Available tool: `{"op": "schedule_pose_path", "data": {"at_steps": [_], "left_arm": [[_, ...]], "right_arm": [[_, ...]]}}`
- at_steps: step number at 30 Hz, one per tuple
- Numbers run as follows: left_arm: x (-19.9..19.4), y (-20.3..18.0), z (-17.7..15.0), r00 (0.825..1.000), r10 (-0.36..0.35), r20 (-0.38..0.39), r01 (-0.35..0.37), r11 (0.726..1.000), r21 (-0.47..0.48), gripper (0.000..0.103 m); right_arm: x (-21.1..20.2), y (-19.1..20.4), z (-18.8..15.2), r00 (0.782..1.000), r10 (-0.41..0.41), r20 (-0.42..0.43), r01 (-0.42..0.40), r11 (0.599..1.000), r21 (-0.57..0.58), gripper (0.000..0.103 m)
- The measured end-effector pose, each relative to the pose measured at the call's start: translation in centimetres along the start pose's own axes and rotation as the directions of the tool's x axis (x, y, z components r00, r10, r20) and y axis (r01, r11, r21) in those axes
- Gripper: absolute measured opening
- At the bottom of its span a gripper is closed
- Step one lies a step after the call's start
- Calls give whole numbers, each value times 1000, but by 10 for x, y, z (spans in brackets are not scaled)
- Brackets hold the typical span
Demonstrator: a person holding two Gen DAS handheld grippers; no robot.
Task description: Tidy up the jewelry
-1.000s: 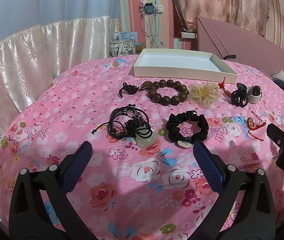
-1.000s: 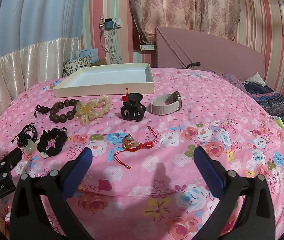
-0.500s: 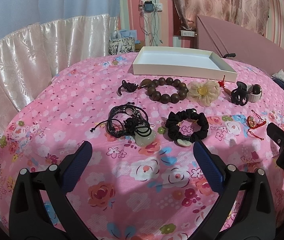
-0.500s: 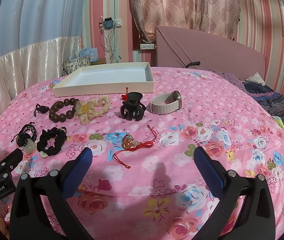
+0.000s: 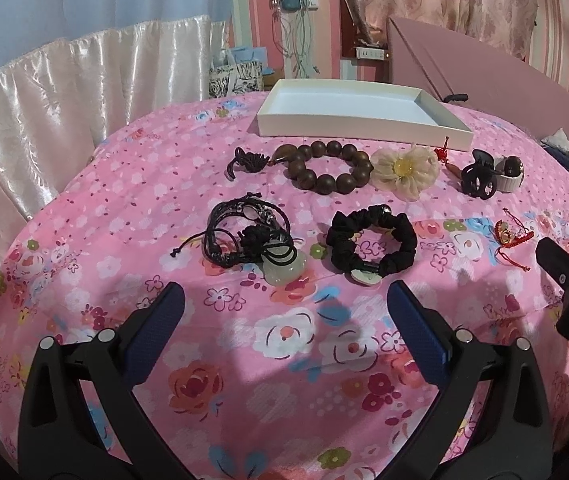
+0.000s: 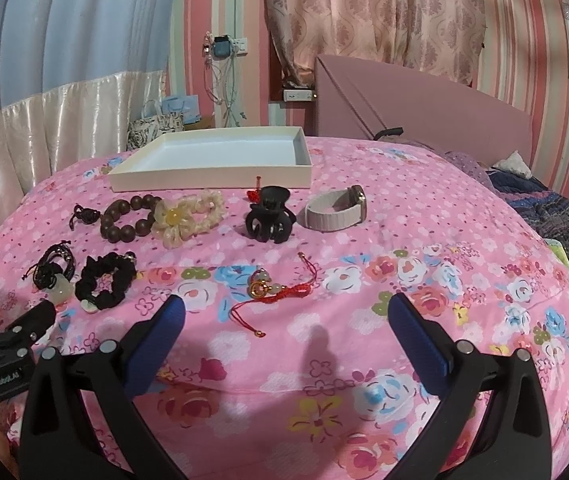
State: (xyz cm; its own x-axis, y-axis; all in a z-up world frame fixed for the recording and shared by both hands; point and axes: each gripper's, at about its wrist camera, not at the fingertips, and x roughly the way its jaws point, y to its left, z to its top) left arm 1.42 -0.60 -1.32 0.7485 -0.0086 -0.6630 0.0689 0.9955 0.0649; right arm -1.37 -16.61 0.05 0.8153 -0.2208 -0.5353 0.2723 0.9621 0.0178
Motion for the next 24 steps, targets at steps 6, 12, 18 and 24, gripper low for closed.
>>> {"op": "schedule_pose_path", "data": {"at_steps": [6,12,18,24], "left_arm": [[4,-1,11,1000,22,-6,-22,1000,13,100],[5,-4,28,1000,30,7,-30,998,56,100],[11,6,52,999,37,-25,-35,997,66,100],[26,26,88,998,-12,-64,13,1000,22,100]], "right_arm": [[2,7,5,999,48,-22,-48,998,-40,101],[9,9,21,997,48,-58,-51,998,-48,101],[17,-2,47,996,16,-85,-17,1000,-16,101],[44,5,66,986,7,-168,-17,998,-56,101]]}}
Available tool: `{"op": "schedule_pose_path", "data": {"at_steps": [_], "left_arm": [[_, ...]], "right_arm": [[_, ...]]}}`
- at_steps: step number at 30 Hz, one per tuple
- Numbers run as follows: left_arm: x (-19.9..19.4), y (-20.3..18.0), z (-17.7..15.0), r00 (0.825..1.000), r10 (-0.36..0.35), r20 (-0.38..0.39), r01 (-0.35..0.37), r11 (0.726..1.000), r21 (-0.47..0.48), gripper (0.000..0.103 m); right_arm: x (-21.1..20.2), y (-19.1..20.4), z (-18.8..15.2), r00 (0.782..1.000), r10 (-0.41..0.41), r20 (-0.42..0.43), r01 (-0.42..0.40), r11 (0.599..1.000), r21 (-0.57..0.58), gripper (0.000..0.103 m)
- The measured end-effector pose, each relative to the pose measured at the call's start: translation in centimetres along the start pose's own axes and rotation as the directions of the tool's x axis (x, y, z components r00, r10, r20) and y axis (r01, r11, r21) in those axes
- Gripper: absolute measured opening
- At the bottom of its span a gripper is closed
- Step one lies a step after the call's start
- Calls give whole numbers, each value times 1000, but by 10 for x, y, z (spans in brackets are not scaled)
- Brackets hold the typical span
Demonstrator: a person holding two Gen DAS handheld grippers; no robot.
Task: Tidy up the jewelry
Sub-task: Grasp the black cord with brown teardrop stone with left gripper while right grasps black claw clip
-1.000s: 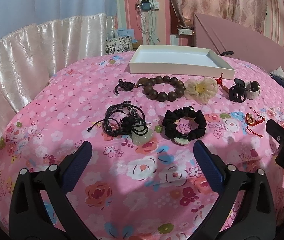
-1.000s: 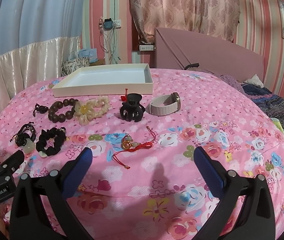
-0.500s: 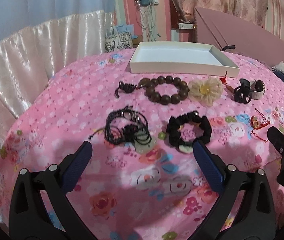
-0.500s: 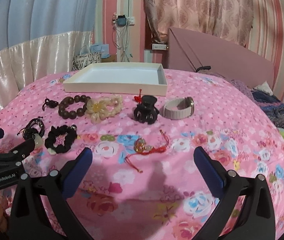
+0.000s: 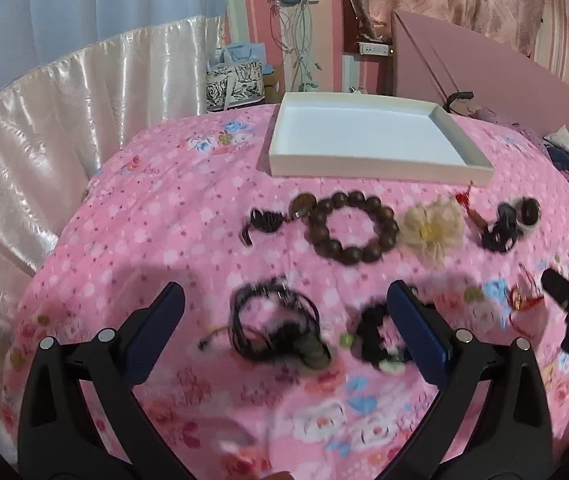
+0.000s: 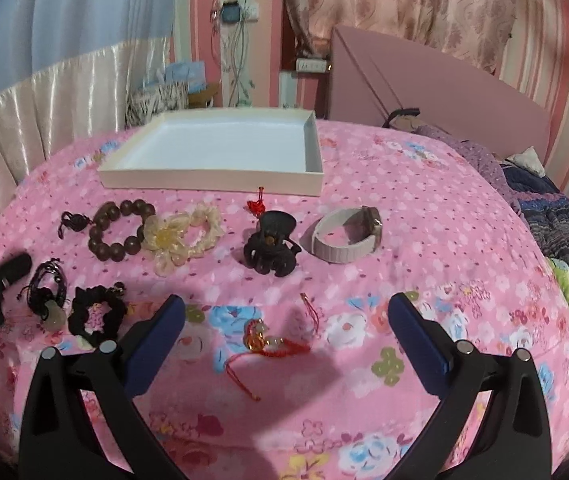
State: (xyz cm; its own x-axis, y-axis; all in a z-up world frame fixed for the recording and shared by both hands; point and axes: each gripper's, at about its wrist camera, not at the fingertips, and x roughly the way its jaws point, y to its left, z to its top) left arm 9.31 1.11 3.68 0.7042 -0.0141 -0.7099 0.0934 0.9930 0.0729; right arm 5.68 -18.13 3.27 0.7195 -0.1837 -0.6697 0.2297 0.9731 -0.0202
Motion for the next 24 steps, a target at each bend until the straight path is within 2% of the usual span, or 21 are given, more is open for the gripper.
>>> {"op": "schedule_pose_path", "data": {"at_steps": [5,8,10,15,19,21,24], "left_arm": [[8,7,28,1000,-23,-8,24,999,29,100],[15,11,44,1000,11,6,-11,999,38,100],[27,13,53,1000,19,-12,-19,999,49,100],[69,25,50,997,17,-78,-13,999,43,100],[93,31,46,993,-17,-116,20,1000,18,100],[100,33,46,991,-36,-128,38,999,17,100],[110,37,48,988,-68,-140,70,998,10,100]], "right_arm": [[16,3,29,1000,-17,-19,17,1000,4,101],[28,8,48,999,-26,-25,26,1000,0,101],[37,13,52,999,-43,-22,43,999,-11,101],[65,11,45,995,-33,-96,34,999,2,101],[72,11,44,995,-31,-97,32,999,8,100],[74,14,43,995,-54,-84,53,999,-10,98],[82,12,41,993,-29,-113,29,1000,-3,84]]}}
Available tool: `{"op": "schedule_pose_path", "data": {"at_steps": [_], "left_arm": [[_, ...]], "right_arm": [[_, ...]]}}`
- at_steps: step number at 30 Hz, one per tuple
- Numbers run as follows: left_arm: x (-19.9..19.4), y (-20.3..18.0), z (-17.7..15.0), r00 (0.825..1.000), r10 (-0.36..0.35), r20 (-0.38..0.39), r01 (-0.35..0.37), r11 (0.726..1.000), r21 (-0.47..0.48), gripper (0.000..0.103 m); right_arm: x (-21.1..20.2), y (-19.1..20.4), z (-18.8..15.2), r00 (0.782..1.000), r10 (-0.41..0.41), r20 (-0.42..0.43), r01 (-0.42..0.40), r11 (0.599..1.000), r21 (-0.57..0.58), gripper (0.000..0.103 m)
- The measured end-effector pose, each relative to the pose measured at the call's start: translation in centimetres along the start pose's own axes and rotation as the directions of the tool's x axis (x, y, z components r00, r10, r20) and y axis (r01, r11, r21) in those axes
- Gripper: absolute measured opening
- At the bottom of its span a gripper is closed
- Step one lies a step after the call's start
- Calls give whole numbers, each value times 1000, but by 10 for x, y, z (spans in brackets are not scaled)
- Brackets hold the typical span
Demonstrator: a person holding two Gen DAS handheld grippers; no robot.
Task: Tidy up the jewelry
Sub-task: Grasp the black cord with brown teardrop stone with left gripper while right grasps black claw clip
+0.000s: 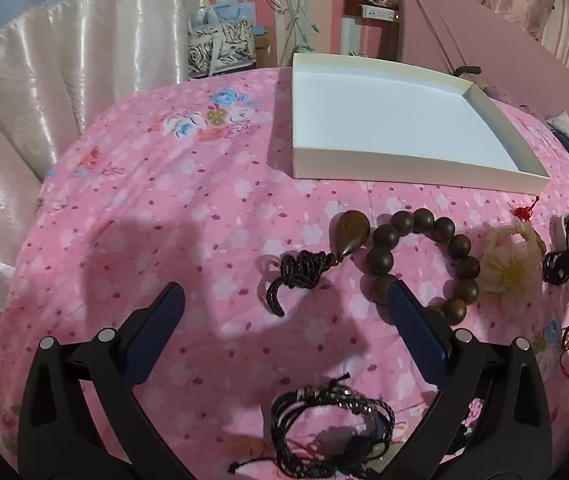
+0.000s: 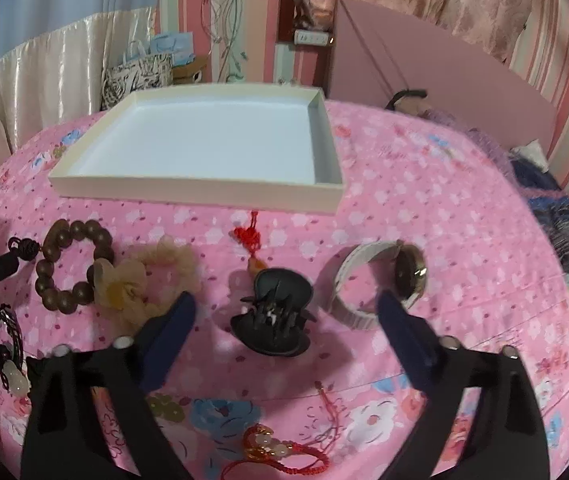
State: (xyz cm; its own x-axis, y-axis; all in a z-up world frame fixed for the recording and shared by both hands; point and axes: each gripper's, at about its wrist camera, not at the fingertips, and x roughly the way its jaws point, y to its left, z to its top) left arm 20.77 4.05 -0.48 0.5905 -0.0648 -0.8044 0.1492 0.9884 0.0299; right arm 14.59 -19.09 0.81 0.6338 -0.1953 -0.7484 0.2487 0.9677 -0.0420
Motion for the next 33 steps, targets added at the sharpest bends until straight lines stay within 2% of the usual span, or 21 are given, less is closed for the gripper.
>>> {"op": "schedule_pose_path", "data": {"at_steps": [4,8,9,12,14,21,31,33], "left_arm": [[10,-1,6,1000,-16,-15,16,1000,24,97],[20,-4,13,1000,-7,-23,8,999,53,83],[22,-5,13,999,-13,-31,14,999,53,81],[33,-3,14,998,-28,-62,31,999,40,78],[37,-4,14,997,-35,-75,39,998,43,70],[39,-7,15,997,-45,-68,47,998,41,61],[38,-14,10,997,-37,-65,41,998,55,26],[33,-12,5,997,-40,-67,44,997,57,24]], "right_arm": [[10,-1,-3,999,29,-36,-29,1000,7,71],[16,-2,-2,998,35,-48,-35,999,14,56],[18,-2,-3,997,46,-56,-44,999,22,55],[21,-4,-3,996,66,-62,-64,997,35,53],[21,-3,-3,996,68,-60,-67,997,32,52],[20,-5,-3,995,82,-52,-80,996,32,52],[21,-3,-2,996,80,-36,-80,997,11,52],[21,-3,-2,996,84,-34,-84,996,9,52]]}}
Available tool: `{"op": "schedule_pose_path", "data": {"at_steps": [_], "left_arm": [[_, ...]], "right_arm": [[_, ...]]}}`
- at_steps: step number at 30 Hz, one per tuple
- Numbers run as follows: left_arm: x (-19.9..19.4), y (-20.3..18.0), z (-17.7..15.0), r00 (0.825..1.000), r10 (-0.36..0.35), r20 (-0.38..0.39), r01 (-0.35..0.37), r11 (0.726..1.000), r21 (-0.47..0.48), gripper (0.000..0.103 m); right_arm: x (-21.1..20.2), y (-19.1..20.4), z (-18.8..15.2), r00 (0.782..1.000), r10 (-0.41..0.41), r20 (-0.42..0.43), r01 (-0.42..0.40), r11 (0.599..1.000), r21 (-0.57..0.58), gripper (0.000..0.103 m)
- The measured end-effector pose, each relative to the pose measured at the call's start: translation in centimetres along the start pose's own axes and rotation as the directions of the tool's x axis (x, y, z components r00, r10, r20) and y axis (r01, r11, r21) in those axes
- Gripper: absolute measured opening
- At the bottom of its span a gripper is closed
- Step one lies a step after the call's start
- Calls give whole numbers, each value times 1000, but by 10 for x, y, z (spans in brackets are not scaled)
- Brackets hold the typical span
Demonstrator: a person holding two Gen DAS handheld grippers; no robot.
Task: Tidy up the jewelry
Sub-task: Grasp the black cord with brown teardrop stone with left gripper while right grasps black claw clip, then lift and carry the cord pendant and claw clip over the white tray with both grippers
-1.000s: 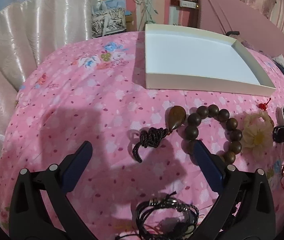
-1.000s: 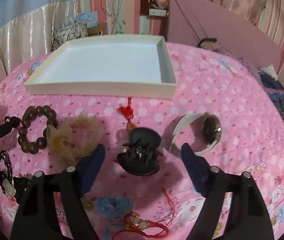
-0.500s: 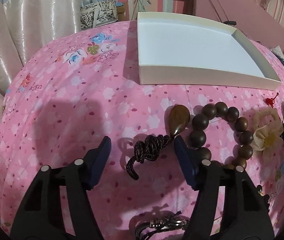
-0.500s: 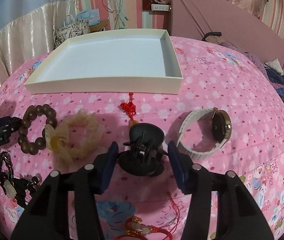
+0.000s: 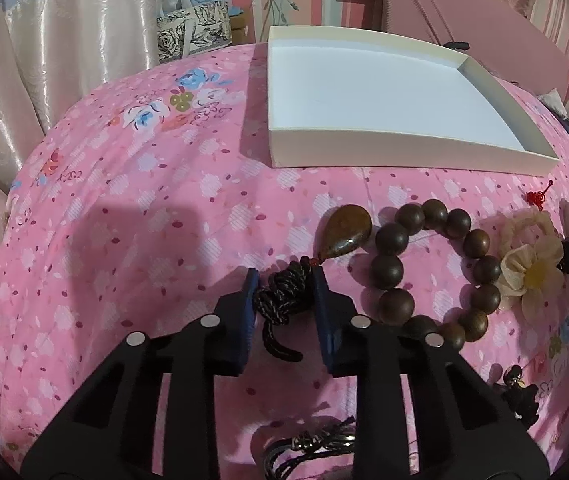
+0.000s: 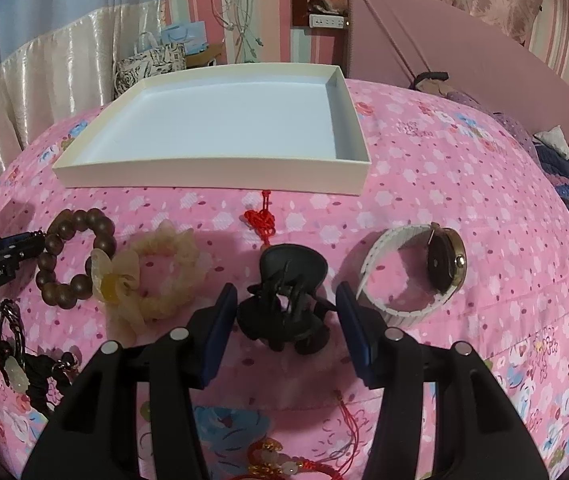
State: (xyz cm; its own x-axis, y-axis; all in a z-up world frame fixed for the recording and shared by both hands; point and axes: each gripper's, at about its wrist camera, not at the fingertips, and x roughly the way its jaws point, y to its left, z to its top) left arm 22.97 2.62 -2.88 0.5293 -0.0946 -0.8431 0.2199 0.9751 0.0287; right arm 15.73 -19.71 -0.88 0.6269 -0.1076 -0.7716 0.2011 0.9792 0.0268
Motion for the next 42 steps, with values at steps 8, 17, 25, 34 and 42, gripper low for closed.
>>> {"op": "schedule_pose_path", "data": {"at_steps": [8,17,25,34,42], "left_arm": [[-3,0,1,1000,-13,-5,13,1000,-4,17],[-31,3,14,997,4,71,-4,1000,1,16],[-57,7,57,990,7,137,-5,1000,-19,16],[-52,-8,137,983,-1,185,2,1000,-8,16],[2,-26,203,989,-9,149,11,1000,-10,16]], "right_arm": [[1,-2,6,999,39,-17,-39,999,2,51],[-16,-12,31,994,112,7,-112,994,0,51],[-18,-13,73,993,110,36,-108,993,-47,51],[22,-7,136,995,94,16,-92,992,-87,51],[78,-12,191,998,56,17,-54,995,-81,51]]}}
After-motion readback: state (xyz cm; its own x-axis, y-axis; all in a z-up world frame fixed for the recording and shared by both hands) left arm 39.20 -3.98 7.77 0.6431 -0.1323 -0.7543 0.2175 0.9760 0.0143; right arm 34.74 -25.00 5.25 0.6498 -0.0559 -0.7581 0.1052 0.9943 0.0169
